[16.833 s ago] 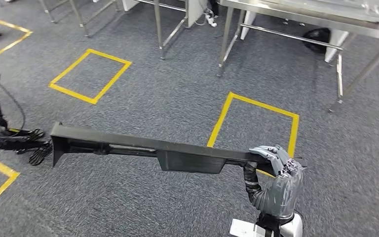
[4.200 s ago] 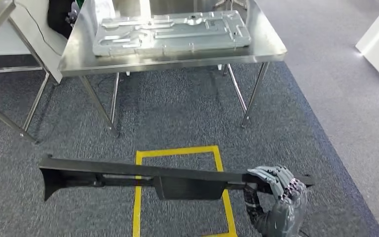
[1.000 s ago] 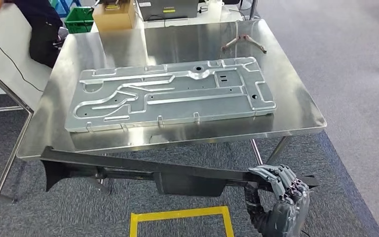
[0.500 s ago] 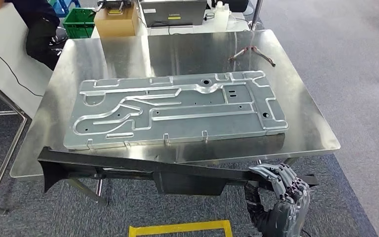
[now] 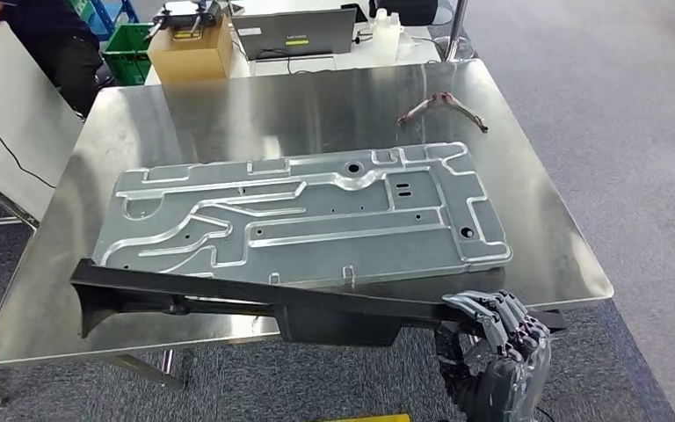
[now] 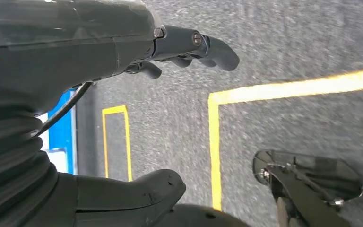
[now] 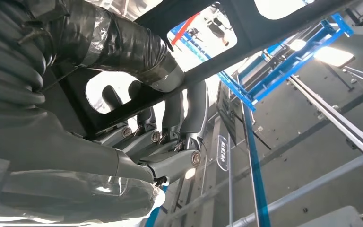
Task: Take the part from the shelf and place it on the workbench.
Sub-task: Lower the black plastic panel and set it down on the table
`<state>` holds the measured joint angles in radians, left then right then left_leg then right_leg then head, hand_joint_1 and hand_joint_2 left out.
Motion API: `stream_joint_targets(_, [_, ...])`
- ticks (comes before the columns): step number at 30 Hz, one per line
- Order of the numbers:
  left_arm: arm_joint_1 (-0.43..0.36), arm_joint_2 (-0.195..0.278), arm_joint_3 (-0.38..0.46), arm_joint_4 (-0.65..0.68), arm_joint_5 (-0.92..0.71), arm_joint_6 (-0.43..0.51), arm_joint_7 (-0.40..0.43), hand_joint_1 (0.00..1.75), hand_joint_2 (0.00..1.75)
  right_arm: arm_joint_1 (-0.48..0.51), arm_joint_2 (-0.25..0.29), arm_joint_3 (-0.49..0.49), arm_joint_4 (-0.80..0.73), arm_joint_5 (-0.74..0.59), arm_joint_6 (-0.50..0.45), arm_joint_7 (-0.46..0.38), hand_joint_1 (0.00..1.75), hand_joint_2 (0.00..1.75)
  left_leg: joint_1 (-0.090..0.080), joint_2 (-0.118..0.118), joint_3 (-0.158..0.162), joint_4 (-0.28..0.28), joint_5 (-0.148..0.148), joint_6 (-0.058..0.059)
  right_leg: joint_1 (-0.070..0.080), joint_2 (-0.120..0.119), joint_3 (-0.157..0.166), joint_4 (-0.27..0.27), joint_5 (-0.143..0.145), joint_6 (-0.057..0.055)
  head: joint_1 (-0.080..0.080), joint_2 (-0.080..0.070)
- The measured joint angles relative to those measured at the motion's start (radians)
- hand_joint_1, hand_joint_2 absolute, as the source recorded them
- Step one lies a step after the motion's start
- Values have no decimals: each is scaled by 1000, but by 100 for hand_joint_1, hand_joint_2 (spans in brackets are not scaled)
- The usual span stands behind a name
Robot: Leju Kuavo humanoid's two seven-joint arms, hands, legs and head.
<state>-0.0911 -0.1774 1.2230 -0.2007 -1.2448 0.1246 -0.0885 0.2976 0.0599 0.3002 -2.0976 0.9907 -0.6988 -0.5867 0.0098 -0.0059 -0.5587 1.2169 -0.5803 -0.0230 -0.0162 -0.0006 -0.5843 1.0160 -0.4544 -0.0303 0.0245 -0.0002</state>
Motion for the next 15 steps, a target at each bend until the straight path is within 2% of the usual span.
stream_joint_targets(1, [1, 0, 0, 0, 0, 0, 0, 0, 175, 0, 0, 0, 0, 0, 0, 0, 175, 175, 0, 0, -41, 51, -34, -2, 1, 0, 10, -1, -9, -2, 0, 0])
stream_joint_targets(2, [2, 0, 0, 0, 0, 0, 0, 0, 175, 0, 0, 0, 0, 0, 0, 0, 175, 175, 0, 0, -73, 78, -63, -3, 2, 2, 21, -1, -18, -2, 0, 0])
stream_joint_targets(3, [4, -1, 0, 0, 0, 0, 0, 0, 175, 0, 0, 0, 1, 0, 0, 0, 175, 175, 0, 0, -92, 76, -74, -1, 3, 3, 34, -1, -28, -2, 0, 0])
stream_joint_targets(4, [6, -1, 0, 0, 0, 0, 0, 0, 175, 0, 0, 0, 1, 0, 0, 0, 175, 175, 0, 0, -96, 45, -58, 3, 4, 5, 48, -1, -39, -2, 0, 0])
stream_joint_targets(5, [7, -1, 0, 0, 0, 0, 0, 0, 175, 0, 0, 0, 1, 0, 0, 0, 175, 175, 0, 0, -90, -8, -16, 7, 6, 6, 63, -1, -49, 0, 0, 0])
stream_joint_targets(6, [9, -1, 0, 0, 0, 0, 0, 0, 175, 0, 0, 0, 1, 0, 0, 0, 175, 175, -2, 0, -81, -72, 47, 14, 7, 6, 76, 0, -60, 2, 0, 0])
stream_joint_targets(7, [9, 0, 0, 0, 0, 0, 0, 0, 175, 0, 0, 0, 1, 0, 0, 0, 175, 175, -5, 0, -73, -122, 94, 19, 9, 7, 86, 0, -70, 6, 0, 0])
stream_joint_targets(8, [10, 0, 0, 0, 0, 0, 0, 0, 175, 0, 0, 0, 1, 0, 0, 0, 175, 175, -7, 0, -66, -156, 130, 25, 10, 8, 92, 1, -80, 12, 0, 0])
stream_joint_targets(9, [10, 0, 0, 0, 0, 0, 0, 0, 175, 0, 0, 0, 1, 0, 0, 0, 175, 175, -10, 0, -63, -174, 146, 31, 11, 8, 98, 4, -85, 18, 0, 0])
stream_joint_targets(12, [9, 0, 0, 0, 0, 0, 0, 0, 175, -1, 0, 0, 1, 0, 0, 0, 175, 175, -7, -2, -37, -190, 144, 49, 10, 7, 107, 30, -89, 36, 0, 0])
stream_joint_targets(13, [9, 0, 0, 0, 0, 0, 0, 0, 175, -2, 0, 0, 1, 0, 0, 0, 175, 175, -5, -2, -27, -193, 142, 55, 9, 6, 95, 58, -99, 40, 0, 0])
stream_joint_targets(15, [7, 1, 0, 0, 0, 0, 0, 0, 175, -2, 0, 0, 1, 0, 0, 0, 175, 175, -5, -2, -17, -197, 137, 63, 6, 5, 34, 161, -147, 49, 0, 0])
